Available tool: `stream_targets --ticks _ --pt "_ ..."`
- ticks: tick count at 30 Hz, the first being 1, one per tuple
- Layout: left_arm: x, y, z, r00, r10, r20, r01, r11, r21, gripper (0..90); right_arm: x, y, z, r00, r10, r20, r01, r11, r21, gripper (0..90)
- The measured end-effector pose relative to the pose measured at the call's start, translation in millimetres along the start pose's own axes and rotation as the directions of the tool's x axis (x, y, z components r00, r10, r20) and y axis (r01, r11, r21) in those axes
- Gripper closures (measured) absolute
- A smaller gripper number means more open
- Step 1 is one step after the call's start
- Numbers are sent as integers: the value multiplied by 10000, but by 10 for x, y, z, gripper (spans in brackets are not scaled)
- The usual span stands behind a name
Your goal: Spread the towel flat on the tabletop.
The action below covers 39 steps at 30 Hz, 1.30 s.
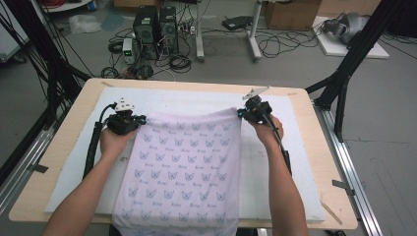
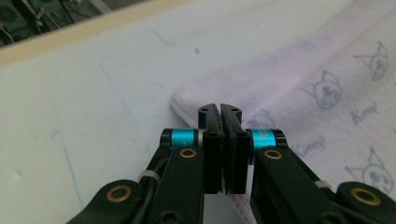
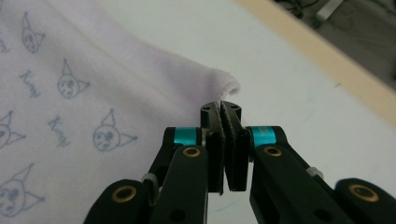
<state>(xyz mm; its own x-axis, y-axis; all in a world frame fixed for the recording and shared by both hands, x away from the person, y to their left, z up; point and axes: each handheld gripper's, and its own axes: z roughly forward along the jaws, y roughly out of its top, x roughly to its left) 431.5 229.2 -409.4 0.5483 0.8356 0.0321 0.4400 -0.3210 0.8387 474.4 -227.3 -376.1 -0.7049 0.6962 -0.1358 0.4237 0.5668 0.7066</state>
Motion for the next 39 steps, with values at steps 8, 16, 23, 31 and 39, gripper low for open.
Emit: stream_targets --ticks 8,16,23,31,39 --pt "34 -94 179 9967 -425 698 324 9896 1399 604 -160 19 12 9928 1194 42 -1194 9928 10 609" --pt "-10 -123 -143 9954 12 958 -67 9983 571 578 280 -207 -128 9898 420 -1358 -488 9977 -471 572" --pt "-194 -334 -533 9843 798 1576 -828 9965 129 549 737 -431 -424 9748 -434 -2188 180 9930 -1166 540" --pt "-551 -692 -878 9561 1505 2515 -1524 9882 -118 522 1192 -669 -669 9345 -1035 -3406 623 9896 -1300 525" --pt "-805 -901 -1102 9220 2187 3194 -2304 9731 -11 518 1567 -1102 -726 8956 -1641 -4135 1187 9839 -1335 609"
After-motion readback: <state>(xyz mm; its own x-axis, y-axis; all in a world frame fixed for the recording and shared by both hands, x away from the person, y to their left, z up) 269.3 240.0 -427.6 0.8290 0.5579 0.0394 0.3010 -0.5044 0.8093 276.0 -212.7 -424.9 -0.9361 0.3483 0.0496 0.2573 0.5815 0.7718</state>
